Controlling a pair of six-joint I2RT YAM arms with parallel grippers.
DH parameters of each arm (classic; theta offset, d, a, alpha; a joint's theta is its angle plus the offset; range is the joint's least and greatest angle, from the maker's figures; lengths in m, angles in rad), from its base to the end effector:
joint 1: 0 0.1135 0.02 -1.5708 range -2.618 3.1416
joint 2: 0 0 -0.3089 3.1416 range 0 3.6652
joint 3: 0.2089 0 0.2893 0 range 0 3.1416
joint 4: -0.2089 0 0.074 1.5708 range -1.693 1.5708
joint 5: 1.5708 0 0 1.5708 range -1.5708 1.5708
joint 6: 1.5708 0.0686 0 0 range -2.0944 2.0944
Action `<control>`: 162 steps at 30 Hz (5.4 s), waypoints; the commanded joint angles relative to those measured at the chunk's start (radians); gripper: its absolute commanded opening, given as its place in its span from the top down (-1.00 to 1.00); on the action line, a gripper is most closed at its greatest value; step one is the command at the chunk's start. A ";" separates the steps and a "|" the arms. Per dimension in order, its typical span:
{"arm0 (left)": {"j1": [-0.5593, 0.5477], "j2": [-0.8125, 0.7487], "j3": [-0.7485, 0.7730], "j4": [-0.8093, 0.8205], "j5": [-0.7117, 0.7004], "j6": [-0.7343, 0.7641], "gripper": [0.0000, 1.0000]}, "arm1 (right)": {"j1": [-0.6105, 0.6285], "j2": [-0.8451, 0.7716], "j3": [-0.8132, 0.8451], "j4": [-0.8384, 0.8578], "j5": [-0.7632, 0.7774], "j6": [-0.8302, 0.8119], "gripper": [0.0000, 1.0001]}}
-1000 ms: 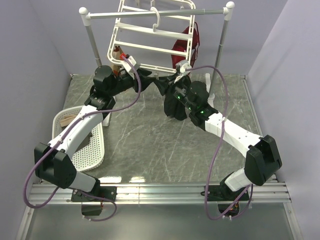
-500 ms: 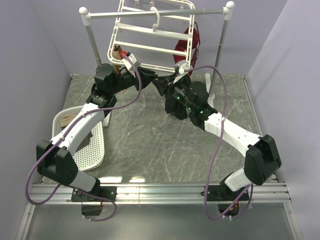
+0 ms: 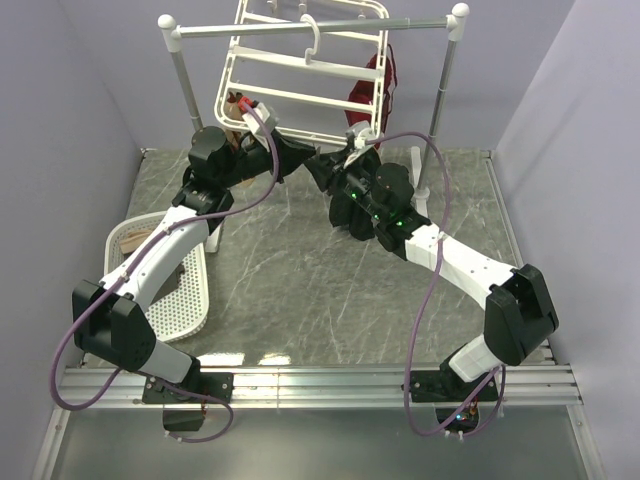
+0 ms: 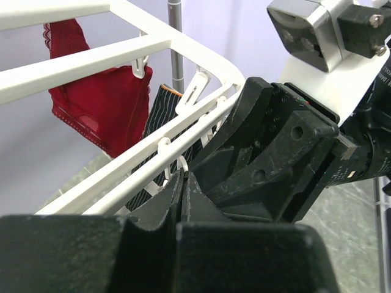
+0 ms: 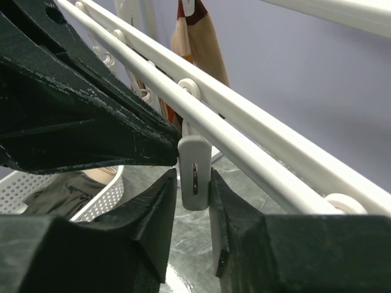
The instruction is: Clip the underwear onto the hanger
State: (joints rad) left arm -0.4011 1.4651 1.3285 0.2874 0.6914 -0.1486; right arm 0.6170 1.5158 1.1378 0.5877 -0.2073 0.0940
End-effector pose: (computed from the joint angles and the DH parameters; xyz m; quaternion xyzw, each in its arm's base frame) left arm 0.3524 -0.1970 0.4606 0.3322 0.5760 -0.4062 0.6268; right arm 0.3395 0.2581 0.4026 -0.2395 0.5838 0.3301 0.7021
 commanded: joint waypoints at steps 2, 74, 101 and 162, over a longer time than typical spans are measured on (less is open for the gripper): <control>-0.007 -0.035 0.032 0.013 -0.003 -0.066 0.95 | -0.005 0.000 -0.004 0.073 0.003 0.000 0.38; -0.062 -0.106 0.080 -0.344 -0.434 -0.284 -0.13 | 0.073 -0.065 0.109 -0.169 0.026 -0.011 1.00; -0.064 -0.098 0.055 -0.231 -0.369 -0.353 -0.11 | 0.075 -0.051 0.128 -0.170 0.002 -0.011 1.00; -0.035 -0.112 0.086 -0.244 -0.363 -0.493 0.11 | 0.066 -0.086 0.096 -0.181 -0.050 -0.079 1.00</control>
State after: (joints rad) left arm -0.4335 1.3716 1.3540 0.0410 0.3580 -0.6662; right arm 0.6758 1.4506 1.2018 0.3992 -0.2302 0.0353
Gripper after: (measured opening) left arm 0.437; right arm 0.227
